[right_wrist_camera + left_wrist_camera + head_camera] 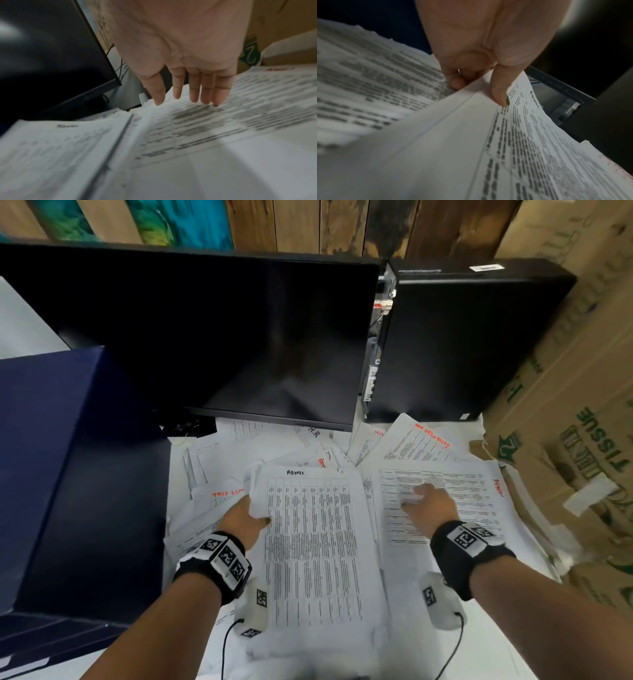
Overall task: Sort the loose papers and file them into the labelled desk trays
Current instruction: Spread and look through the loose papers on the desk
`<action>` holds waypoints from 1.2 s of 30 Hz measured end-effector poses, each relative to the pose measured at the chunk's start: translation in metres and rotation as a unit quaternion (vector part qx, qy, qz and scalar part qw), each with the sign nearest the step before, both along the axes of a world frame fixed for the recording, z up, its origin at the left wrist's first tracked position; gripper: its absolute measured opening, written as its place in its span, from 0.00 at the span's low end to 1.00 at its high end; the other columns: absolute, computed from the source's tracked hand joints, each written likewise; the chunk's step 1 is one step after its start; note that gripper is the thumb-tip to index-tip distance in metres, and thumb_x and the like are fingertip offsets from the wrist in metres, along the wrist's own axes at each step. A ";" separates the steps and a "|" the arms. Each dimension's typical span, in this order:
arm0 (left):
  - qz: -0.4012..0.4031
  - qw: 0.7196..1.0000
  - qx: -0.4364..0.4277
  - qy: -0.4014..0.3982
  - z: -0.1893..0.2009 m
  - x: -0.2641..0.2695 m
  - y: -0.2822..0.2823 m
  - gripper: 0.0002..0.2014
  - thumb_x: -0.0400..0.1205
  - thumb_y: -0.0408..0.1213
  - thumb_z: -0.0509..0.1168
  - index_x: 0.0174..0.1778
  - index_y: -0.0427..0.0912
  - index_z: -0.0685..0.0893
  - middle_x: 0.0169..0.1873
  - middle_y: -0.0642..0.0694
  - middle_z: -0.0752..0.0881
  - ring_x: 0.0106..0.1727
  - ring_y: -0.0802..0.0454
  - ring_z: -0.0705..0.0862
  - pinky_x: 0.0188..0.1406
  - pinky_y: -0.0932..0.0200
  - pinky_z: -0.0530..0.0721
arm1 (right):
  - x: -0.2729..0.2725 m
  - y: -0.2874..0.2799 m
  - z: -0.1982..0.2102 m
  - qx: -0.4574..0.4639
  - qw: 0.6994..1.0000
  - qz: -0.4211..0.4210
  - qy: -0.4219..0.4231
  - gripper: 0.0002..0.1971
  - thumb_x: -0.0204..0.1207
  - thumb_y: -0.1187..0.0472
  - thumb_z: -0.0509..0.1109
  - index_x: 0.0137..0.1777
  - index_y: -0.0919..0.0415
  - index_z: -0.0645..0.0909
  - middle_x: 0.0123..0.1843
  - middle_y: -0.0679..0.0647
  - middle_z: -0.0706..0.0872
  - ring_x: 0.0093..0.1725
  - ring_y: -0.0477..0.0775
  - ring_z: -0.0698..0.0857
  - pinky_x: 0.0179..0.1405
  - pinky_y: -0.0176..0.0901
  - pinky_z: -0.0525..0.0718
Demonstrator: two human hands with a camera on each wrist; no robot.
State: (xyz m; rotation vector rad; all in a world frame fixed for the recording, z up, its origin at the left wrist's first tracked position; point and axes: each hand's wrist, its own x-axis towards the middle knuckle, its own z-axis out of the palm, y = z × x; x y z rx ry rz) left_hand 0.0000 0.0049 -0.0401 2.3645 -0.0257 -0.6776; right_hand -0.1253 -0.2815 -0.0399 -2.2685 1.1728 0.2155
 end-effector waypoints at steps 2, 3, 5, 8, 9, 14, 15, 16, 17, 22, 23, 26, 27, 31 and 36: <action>-0.008 1.000 0.025 0.008 -0.001 0.000 0.005 0.27 0.82 0.33 0.65 0.76 0.32 0.65 0.73 0.37 0.74 0.73 0.41 0.73 0.69 0.55 0.70 | -0.005 -0.007 -0.011 -0.004 0.997 0.053 0.054 0.35 0.74 0.49 0.71 0.79 0.56 0.63 0.79 0.59 0.64 0.78 0.64 0.65 0.74 0.59 0.70; -0.008 0.999 0.033 0.016 -0.001 0.001 0.008 0.27 0.82 0.33 0.65 0.75 0.32 0.66 0.72 0.37 0.74 0.73 0.41 0.73 0.68 0.54 0.71 | -0.007 -0.006 -0.015 0.007 0.994 0.085 0.071 0.39 0.74 0.50 0.71 0.81 0.56 0.58 0.83 0.57 0.57 0.81 0.64 0.57 0.77 0.62 0.65; -0.008 0.999 0.045 0.024 -0.002 0.006 0.013 0.28 0.82 0.34 0.65 0.76 0.31 0.65 0.73 0.36 0.73 0.74 0.40 0.72 0.69 0.53 0.70 | -0.010 -0.001 -0.021 0.009 0.984 0.142 0.110 0.41 0.76 0.51 0.70 0.83 0.52 0.50 0.85 0.52 0.46 0.84 0.61 0.47 0.79 0.65 0.59; -0.014 0.997 0.061 0.037 -0.006 0.022 0.020 0.32 0.82 0.38 0.65 0.78 0.32 0.60 0.76 0.36 0.69 0.76 0.39 0.68 0.73 0.53 0.67 | -0.007 0.014 -0.025 -0.007 0.970 0.197 0.139 0.42 0.77 0.50 0.69 0.84 0.49 0.45 0.85 0.49 0.42 0.84 0.58 0.44 0.79 0.64 0.60; -0.015 0.997 0.059 0.045 -0.007 0.026 0.022 0.32 0.82 0.39 0.65 0.79 0.33 0.59 0.76 0.36 0.68 0.77 0.40 0.68 0.74 0.53 0.66 | -0.006 0.019 -0.025 -0.005 0.967 0.209 0.144 0.42 0.77 0.50 0.69 0.84 0.48 0.45 0.85 0.48 0.42 0.84 0.57 0.44 0.79 0.63 0.60; 0.019 0.997 -0.035 0.074 -0.021 0.032 0.035 0.26 0.81 0.42 0.66 0.74 0.39 0.71 0.70 0.42 0.78 0.70 0.42 0.76 0.72 0.48 0.71 | -0.010 0.036 -0.017 -0.009 0.956 0.256 0.143 0.34 0.80 0.49 0.64 0.83 0.45 0.52 0.85 0.44 0.48 0.84 0.53 0.50 0.79 0.62 0.59; 0.020 0.996 -0.048 0.075 -0.022 0.031 0.035 0.25 0.81 0.42 0.66 0.73 0.40 0.72 0.68 0.44 0.80 0.69 0.43 0.77 0.71 0.48 0.72 | -0.012 0.033 -0.015 -0.012 0.966 0.232 0.111 0.30 0.80 0.49 0.64 0.81 0.44 0.59 0.84 0.45 0.55 0.82 0.53 0.57 0.79 0.59 0.61; 0.015 0.996 -0.052 0.075 -0.021 0.030 0.034 0.24 0.81 0.42 0.66 0.72 0.40 0.73 0.67 0.45 0.80 0.68 0.43 0.78 0.71 0.48 0.73 | -0.013 0.027 -0.011 -0.011 0.980 0.186 0.071 0.26 0.80 0.50 0.64 0.78 0.43 0.65 0.82 0.46 0.62 0.79 0.54 0.65 0.77 0.56 0.65; 0.007 0.996 -0.048 0.070 -0.022 0.030 0.033 0.23 0.81 0.42 0.66 0.72 0.40 0.73 0.67 0.44 0.81 0.68 0.43 0.78 0.71 0.49 0.73 | -0.015 0.017 -0.008 -0.003 0.992 0.123 0.032 0.24 0.79 0.52 0.65 0.76 0.44 0.70 0.79 0.49 0.69 0.75 0.56 0.71 0.75 0.53 0.69; -0.001 0.999 -0.012 0.036 -0.018 0.026 0.030 0.21 0.83 0.39 0.64 0.72 0.39 0.73 0.67 0.41 0.80 0.69 0.42 0.77 0.69 0.51 0.72 | -0.026 -0.047 -0.005 -0.040 0.993 -0.071 0.091 0.40 0.67 0.47 0.76 0.78 0.53 0.65 0.71 0.64 0.75 0.69 0.66 0.75 0.67 0.57 0.77; -0.001 0.999 -0.013 0.033 -0.019 0.026 0.030 0.21 0.83 0.39 0.63 0.71 0.39 0.74 0.67 0.41 0.80 0.69 0.42 0.77 0.68 0.52 0.72 | -0.030 -0.057 -0.008 -0.044 0.988 -0.088 0.118 0.45 0.64 0.44 0.78 0.78 0.54 0.62 0.71 0.65 0.74 0.69 0.67 0.75 0.68 0.57 0.76; -0.001 0.999 -0.006 0.032 -0.020 0.028 0.030 0.21 0.83 0.40 0.64 0.71 0.39 0.74 0.68 0.41 0.80 0.69 0.41 0.77 0.69 0.50 0.72 | -0.038 -0.073 -0.015 -0.026 0.982 -0.118 0.146 0.58 0.58 0.41 0.81 0.82 0.59 0.50 0.77 0.67 0.67 0.74 0.69 0.70 0.72 0.62 0.72; -0.001 0.999 -0.005 0.034 -0.021 0.029 0.030 0.21 0.83 0.40 0.64 0.71 0.39 0.74 0.68 0.41 0.80 0.69 0.41 0.77 0.70 0.50 0.72 | -0.039 -0.075 -0.016 -0.025 0.981 -0.126 0.143 0.61 0.57 0.41 0.82 0.82 0.59 0.48 0.78 0.68 0.65 0.76 0.69 0.68 0.73 0.62 0.71; -0.003 0.999 -0.009 0.038 -0.022 0.031 0.028 0.21 0.83 0.40 0.63 0.71 0.38 0.74 0.68 0.40 0.80 0.70 0.40 0.76 0.71 0.48 0.72 | -0.040 -0.077 -0.018 -0.070 0.975 -0.128 0.170 0.60 0.60 0.41 0.81 0.82 0.57 0.45 0.79 0.70 0.60 0.78 0.70 0.62 0.74 0.63 0.65; -0.001 0.999 0.001 0.034 -0.024 0.033 0.027 0.19 0.86 0.41 0.56 0.71 0.36 0.74 0.67 0.38 0.79 0.68 0.40 0.76 0.65 0.54 0.72 | -0.038 -0.080 -0.003 -0.126 0.981 -0.116 0.096 0.22 0.81 0.58 0.61 0.73 0.63 0.69 0.68 0.66 0.77 0.67 0.66 0.77 0.62 0.57 0.79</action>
